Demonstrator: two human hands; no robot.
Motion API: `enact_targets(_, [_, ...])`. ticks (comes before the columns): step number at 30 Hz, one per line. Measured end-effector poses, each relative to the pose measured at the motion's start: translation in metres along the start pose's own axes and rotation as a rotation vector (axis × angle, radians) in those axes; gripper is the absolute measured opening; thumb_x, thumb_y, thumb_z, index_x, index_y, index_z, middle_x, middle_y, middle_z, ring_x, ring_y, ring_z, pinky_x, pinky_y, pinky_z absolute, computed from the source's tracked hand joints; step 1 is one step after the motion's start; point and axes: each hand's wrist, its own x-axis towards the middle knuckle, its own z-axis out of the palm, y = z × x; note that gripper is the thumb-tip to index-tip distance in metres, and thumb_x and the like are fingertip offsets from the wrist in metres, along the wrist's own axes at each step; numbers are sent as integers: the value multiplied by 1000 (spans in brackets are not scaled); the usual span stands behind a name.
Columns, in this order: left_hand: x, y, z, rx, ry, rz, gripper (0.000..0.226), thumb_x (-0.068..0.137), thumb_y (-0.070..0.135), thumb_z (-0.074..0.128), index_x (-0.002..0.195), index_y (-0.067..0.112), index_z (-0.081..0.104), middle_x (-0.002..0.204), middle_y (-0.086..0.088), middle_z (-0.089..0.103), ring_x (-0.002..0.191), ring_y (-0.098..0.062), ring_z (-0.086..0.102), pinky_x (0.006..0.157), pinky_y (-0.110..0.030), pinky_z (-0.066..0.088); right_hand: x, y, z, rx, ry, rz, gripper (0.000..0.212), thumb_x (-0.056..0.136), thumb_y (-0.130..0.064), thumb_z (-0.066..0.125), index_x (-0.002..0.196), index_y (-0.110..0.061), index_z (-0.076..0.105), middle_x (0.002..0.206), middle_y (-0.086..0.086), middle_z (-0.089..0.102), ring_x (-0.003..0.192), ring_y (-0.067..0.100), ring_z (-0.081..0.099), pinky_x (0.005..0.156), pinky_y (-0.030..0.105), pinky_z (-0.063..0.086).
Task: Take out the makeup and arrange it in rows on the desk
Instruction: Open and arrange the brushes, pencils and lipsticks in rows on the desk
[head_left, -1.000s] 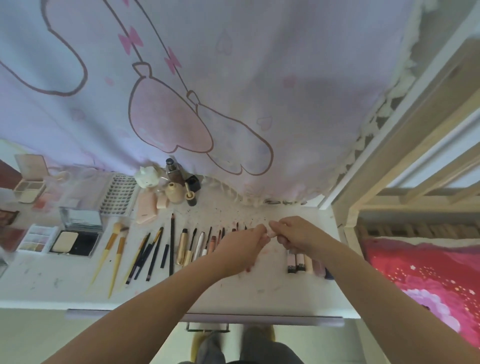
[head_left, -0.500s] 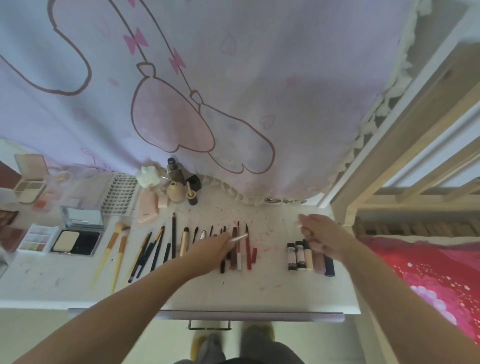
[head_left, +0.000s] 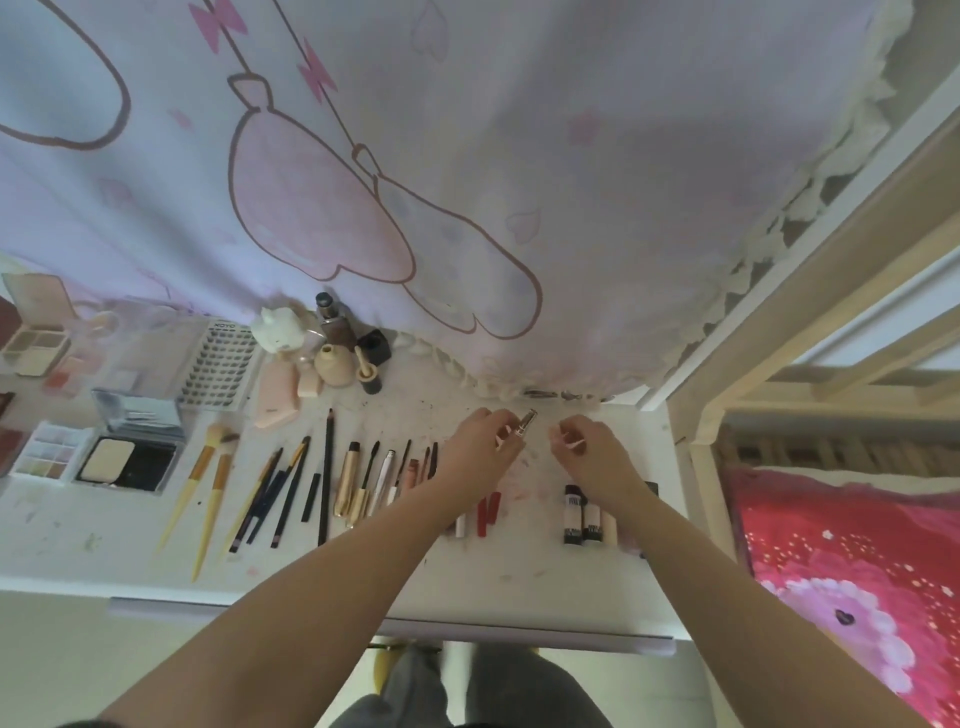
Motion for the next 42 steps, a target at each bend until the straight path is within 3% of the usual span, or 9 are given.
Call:
enact_targets(5, [10,0,23,98,26,-2,21,91,23,54,111,14,57,104,-3,57,90,-22,58,80,-33,44,17,3,11,-106,23,-128,18,98,-20,40,103,-7,53,102,10,56,82,22,53,74,30,42])
enact_targets(10, [15,-5,36,273,33,15,24,92,22,50,116,17,54,110,-2,57,103,-23,52,81,-32,27,24,9,19,-234,-34,-181,16,96,-12,43,106,-3,51,107,16,51,87,29,52,72,30,37])
enact_targets(16, [11,-3,33,255,28,-51,35,92,27,51,126,20,45,122,2,53,114,-20,48,94,-35,28,20,8,0,-142,-84,-78,35,95,-18,48,128,-7,44,118,11,50,90,19,55,83,26,43])
enact_targets(21, [-26,-3,24,188,244,-75,23,91,26,53,112,19,48,101,7,50,98,-14,48,84,-25,29,2,24,-29,-213,-178,77,20,92,-12,46,109,-12,58,104,7,61,73,12,57,64,20,47])
enact_targets(25, [-54,19,60,281,-1,147,19,96,32,40,106,20,51,101,5,56,96,-16,51,87,-30,35,-9,18,-23,-292,-253,99,17,92,-13,45,101,-10,60,94,6,65,63,9,55,61,21,46])
enact_targets(29, [-46,32,86,557,-121,34,38,96,40,33,115,12,51,112,-8,54,104,-26,48,89,-39,37,-9,8,-13,-355,-229,66,23,92,-11,45,107,-5,60,102,12,66,92,24,61,77,27,45])
enact_targets(32, [-39,34,87,609,-156,-61,43,94,42,34,116,9,53,115,-10,53,107,-28,46,89,-39,36,-6,5,-8,-365,-233,83,21,92,-12,45,104,-4,60,101,13,66,93,26,61,79,31,48])
enact_targets(37, [-44,26,67,508,-71,-28,38,94,38,36,116,10,50,113,-7,54,105,-24,47,86,-34,36,-8,0,-4,-393,-257,70,41,97,-38,39,83,-6,59,85,14,66,81,26,60,73,32,43])
enact_targets(42, [-56,15,24,129,-147,66,23,100,33,37,110,16,49,89,0,57,80,-18,53,64,-28,37,-19,-19,-17,-59,-345,102,47,95,-49,41,73,-12,60,60,0,48,50,12,42,51,24,36])
